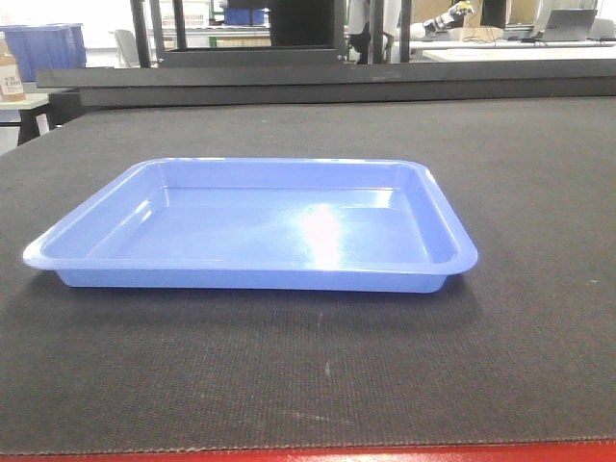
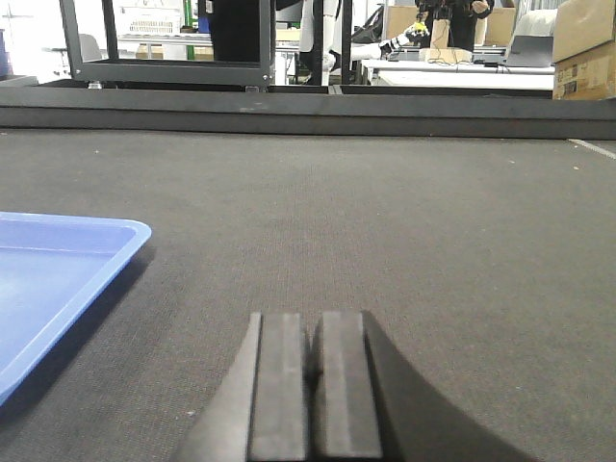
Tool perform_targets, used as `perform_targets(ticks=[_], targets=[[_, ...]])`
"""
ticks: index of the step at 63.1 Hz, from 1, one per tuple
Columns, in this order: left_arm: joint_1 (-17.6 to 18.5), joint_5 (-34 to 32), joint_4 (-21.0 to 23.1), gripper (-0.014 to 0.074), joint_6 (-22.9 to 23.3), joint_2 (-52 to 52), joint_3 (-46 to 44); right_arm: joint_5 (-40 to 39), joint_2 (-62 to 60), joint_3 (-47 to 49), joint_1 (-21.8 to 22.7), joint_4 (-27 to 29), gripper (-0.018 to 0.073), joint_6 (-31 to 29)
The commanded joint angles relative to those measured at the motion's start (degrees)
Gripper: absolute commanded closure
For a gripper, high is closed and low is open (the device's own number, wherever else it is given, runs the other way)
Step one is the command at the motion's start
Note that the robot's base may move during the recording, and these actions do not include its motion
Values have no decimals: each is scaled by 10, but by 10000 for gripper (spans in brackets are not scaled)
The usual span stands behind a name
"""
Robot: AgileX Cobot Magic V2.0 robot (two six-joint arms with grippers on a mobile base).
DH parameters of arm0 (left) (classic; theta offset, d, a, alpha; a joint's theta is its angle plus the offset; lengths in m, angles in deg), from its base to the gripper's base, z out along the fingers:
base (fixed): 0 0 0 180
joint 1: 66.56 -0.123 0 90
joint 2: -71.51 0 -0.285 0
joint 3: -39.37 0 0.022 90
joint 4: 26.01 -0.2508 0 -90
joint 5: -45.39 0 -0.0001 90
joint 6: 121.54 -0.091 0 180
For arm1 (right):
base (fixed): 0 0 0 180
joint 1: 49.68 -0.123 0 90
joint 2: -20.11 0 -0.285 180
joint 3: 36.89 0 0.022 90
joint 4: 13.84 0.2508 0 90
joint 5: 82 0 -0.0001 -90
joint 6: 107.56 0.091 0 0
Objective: Grab blue tray and place on right shelf
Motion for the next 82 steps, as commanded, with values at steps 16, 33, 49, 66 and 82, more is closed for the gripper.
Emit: perform_targets(ticks=[16, 33, 49, 66, 82], targets=[[0, -51, 4, 645, 0, -9, 17, -50, -11, 13, 2, 2, 508, -4], [0, -51, 4, 645, 0, -9, 17, -50, -11, 13, 2, 2, 508, -4], [0, -73, 4, 645, 0, -9, 17, -53, -11, 13, 2, 2, 508, -4], [0, -142, 40, 645, 0, -6, -19, -97, -11, 46, 2, 2, 508, -4], [1, 139, -4, 615, -1, 110, -297, 58, 57, 255, 1, 2, 412, -4]])
